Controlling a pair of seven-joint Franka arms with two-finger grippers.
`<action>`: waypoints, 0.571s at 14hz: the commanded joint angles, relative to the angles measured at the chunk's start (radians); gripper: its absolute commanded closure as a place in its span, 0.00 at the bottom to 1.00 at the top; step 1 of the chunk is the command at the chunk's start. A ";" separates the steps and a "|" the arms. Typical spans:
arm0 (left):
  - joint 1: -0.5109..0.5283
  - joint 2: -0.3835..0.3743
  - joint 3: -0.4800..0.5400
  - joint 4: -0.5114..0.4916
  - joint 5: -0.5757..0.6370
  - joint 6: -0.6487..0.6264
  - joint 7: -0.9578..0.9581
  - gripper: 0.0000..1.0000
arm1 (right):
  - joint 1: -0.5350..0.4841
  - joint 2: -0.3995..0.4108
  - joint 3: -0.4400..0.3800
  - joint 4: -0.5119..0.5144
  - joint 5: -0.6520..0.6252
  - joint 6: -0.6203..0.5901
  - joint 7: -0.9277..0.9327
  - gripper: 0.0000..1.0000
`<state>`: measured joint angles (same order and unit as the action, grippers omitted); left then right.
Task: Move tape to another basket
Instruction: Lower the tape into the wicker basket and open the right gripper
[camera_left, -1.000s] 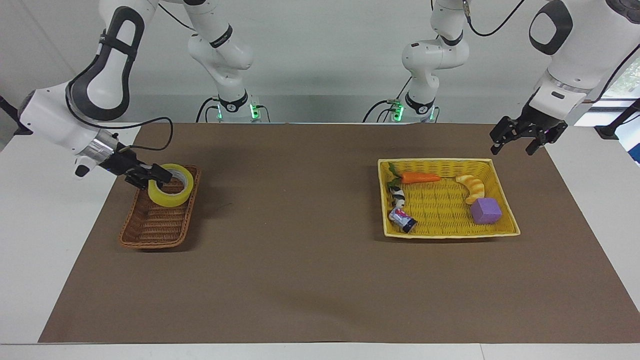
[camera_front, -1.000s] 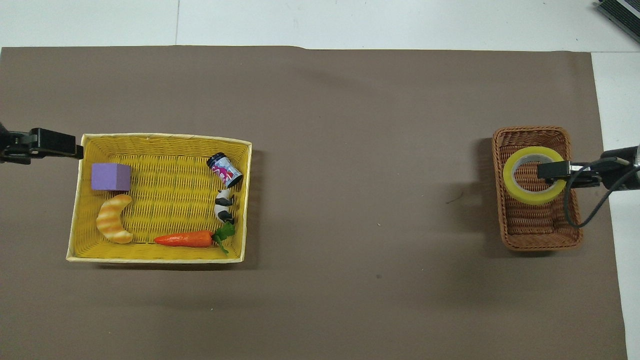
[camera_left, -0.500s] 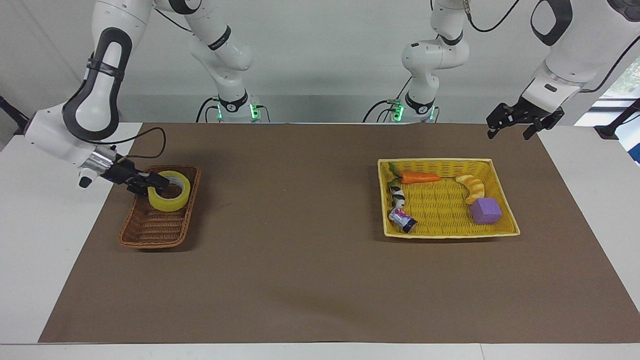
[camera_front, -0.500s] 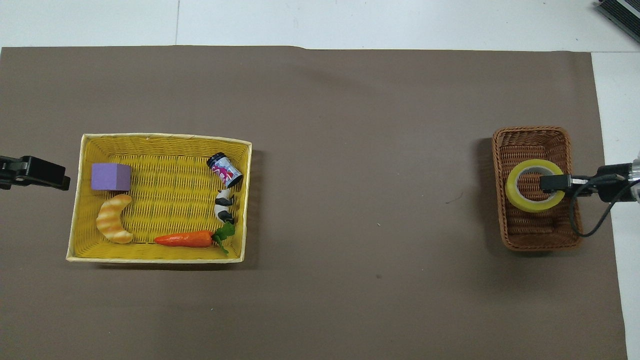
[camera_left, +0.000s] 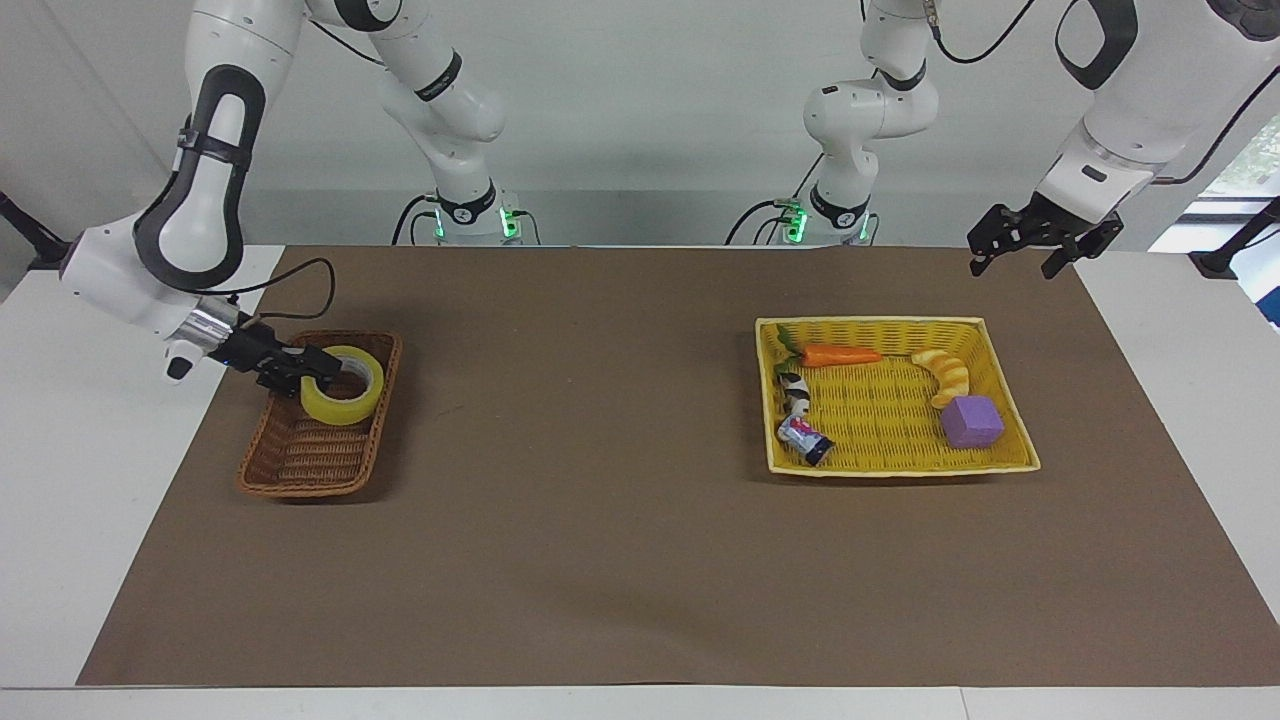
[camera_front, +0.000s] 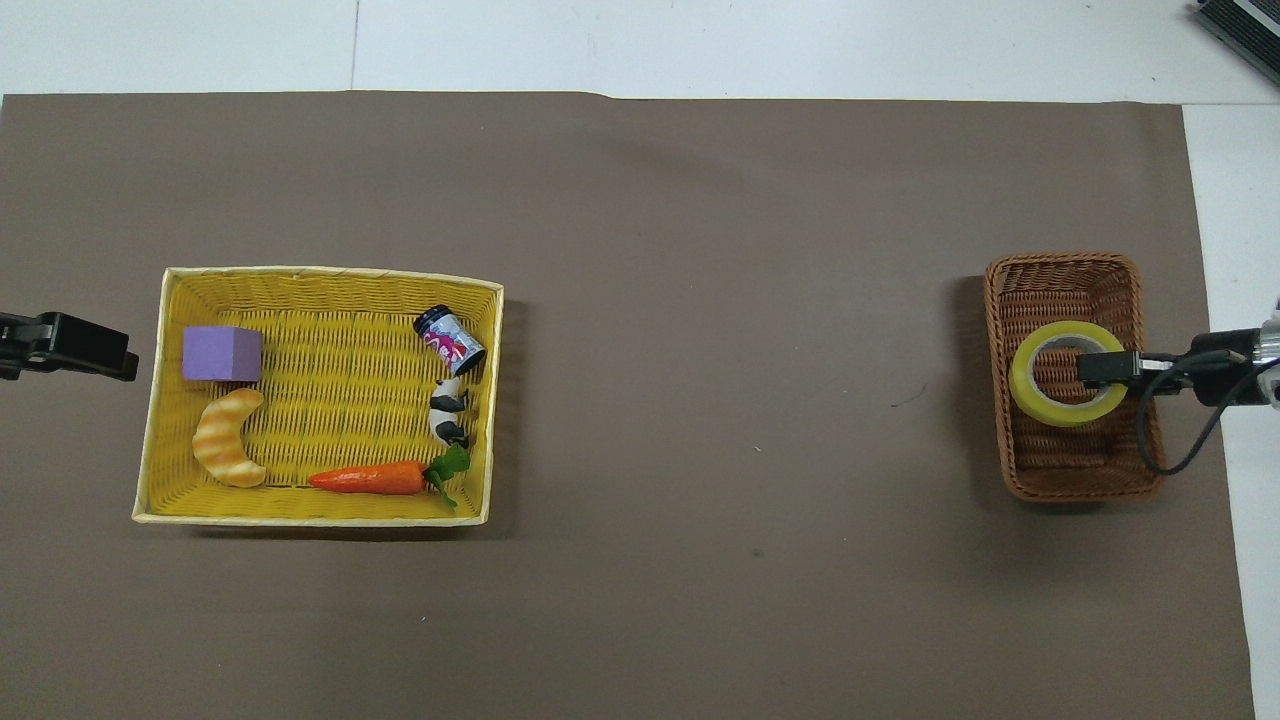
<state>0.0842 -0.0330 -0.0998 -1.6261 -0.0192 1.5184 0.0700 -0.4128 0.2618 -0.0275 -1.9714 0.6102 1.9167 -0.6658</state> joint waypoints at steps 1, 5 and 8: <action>0.011 -0.004 0.008 0.012 0.013 -0.018 0.010 0.00 | -0.015 -0.007 0.011 -0.017 0.020 0.021 -0.038 0.56; -0.078 -0.004 0.115 0.011 0.022 -0.017 0.011 0.00 | -0.015 -0.003 0.011 -0.009 0.017 0.025 -0.038 0.00; -0.208 -0.005 0.235 0.012 0.022 -0.021 0.011 0.00 | -0.020 0.013 0.011 0.028 0.016 0.013 -0.053 0.00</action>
<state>-0.0464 -0.0332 0.0775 -1.6261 -0.0183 1.5125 0.0780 -0.4138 0.2621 -0.0277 -1.9693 0.6102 1.9306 -0.6765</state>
